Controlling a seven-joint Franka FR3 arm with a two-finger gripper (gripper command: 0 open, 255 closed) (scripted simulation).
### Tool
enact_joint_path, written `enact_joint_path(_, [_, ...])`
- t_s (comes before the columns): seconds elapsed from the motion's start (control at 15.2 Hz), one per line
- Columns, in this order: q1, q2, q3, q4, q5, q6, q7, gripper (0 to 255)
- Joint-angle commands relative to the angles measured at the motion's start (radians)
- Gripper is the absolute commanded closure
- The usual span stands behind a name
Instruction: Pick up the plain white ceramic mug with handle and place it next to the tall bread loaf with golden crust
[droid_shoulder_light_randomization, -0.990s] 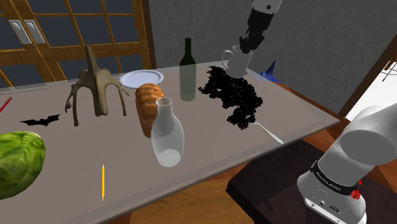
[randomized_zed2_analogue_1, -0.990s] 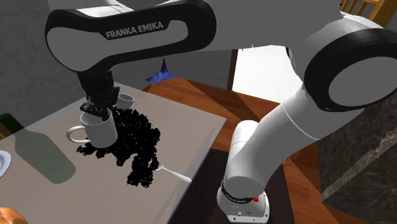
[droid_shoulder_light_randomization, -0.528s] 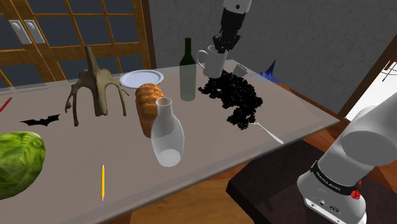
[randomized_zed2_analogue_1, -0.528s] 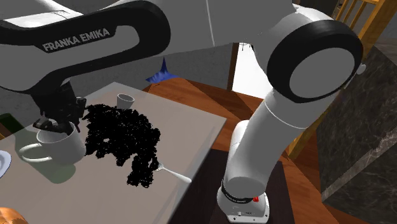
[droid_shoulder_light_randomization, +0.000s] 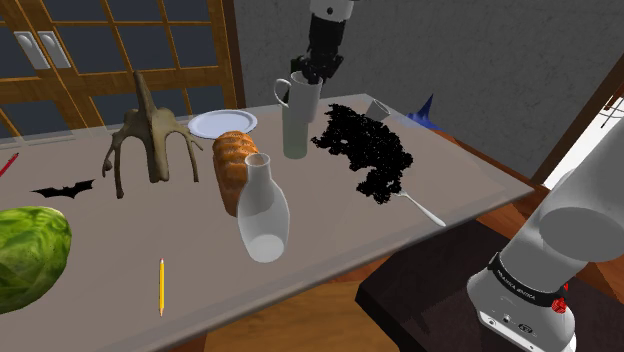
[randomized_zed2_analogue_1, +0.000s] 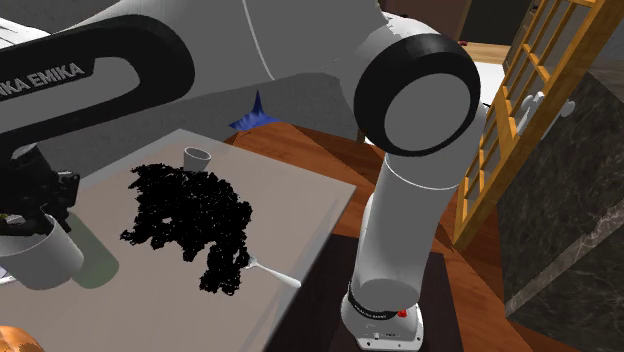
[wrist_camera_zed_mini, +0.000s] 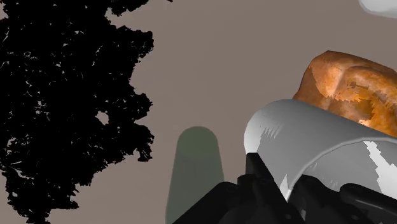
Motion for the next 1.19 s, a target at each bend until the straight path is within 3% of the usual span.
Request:
enact_joint_path(0.0, [0.002,0.005,0.002,-0.017,-0.002,0.023,0.006,255])
enact_joint_path(1.12, [0.003,0.042,0.005,-0.206,-0.017,0.247,0.02,255])
